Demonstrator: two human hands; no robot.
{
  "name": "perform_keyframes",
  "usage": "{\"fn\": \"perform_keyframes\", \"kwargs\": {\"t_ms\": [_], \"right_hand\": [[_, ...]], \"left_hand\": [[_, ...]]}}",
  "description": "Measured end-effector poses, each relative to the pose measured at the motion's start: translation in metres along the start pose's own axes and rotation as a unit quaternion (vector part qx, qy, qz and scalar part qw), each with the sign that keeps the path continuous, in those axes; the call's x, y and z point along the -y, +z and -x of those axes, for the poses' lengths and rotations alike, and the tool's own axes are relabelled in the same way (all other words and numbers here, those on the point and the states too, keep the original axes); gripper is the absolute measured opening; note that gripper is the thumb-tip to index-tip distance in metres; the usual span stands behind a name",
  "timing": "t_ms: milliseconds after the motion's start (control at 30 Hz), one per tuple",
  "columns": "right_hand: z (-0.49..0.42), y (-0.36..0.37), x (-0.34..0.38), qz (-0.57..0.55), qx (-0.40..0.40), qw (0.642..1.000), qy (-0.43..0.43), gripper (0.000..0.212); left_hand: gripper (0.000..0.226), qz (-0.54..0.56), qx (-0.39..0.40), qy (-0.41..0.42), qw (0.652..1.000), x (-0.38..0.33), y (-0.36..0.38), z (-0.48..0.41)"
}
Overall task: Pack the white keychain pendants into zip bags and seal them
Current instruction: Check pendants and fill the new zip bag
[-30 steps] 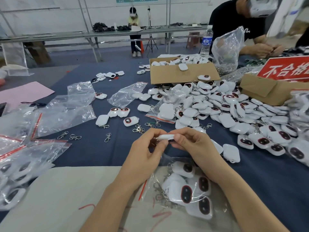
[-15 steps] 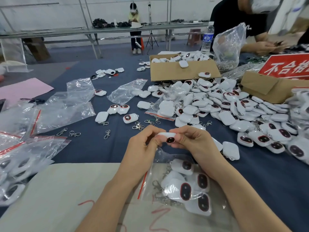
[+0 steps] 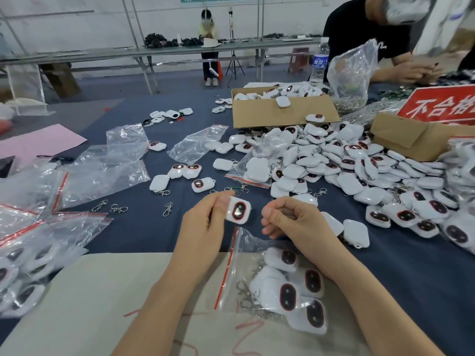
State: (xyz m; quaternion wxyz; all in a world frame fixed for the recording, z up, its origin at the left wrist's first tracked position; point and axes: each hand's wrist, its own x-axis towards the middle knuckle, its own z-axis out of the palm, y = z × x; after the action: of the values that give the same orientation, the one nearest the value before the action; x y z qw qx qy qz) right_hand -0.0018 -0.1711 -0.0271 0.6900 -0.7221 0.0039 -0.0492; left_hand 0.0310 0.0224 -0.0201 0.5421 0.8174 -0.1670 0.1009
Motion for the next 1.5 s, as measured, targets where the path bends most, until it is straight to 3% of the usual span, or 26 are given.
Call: {"fn": "perform_keyframes", "kwargs": {"t_ms": [133, 267, 400, 500, 767, 1000, 1200, 1500], "right_hand": [[0.005, -0.003, 0.000, 0.211, 0.057, 0.976, 0.003, 0.012], [0.010, -0.003, 0.004, 0.286, 0.069, 0.956, -0.011, 0.010], [0.013, -0.007, 0.004, 0.279, 0.072, 0.957, -0.009, 0.012], [0.015, -0.008, 0.002, 0.245, 0.088, 0.966, -0.015, 0.009], [0.013, -0.012, -0.003, 0.191, 0.088, 0.977, -0.018, 0.013], [0.015, -0.011, 0.000, 0.180, 0.104, 0.978, -0.016, 0.013], [0.016, -0.011, 0.003, 0.146, 0.111, 0.983, -0.012, 0.014], [0.016, -0.009, 0.006, 0.125, 0.092, 0.987, -0.031, 0.014]], "left_hand": [[0.026, -0.078, 0.043, -0.044, 0.995, 0.008, -0.031, 0.007], [0.022, -0.088, 0.079, -0.048, 0.992, 0.009, -0.041, 0.028], [0.025, -0.065, 0.098, -0.034, 0.992, 0.003, -0.034, 0.038], [0.014, -0.070, 0.108, -0.035, 0.991, 0.002, -0.023, 0.040], [0.017, -0.115, -0.015, -0.060, 0.991, 0.008, -0.025, 0.037], [0.014, -0.063, 0.065, -0.047, 0.995, 0.002, -0.014, 0.040], [0.006, -0.057, 0.059, -0.067, 0.994, 0.002, -0.005, 0.041], [0.003, 0.059, 0.042, -0.100, 0.992, -0.008, 0.005, 0.045]]}}
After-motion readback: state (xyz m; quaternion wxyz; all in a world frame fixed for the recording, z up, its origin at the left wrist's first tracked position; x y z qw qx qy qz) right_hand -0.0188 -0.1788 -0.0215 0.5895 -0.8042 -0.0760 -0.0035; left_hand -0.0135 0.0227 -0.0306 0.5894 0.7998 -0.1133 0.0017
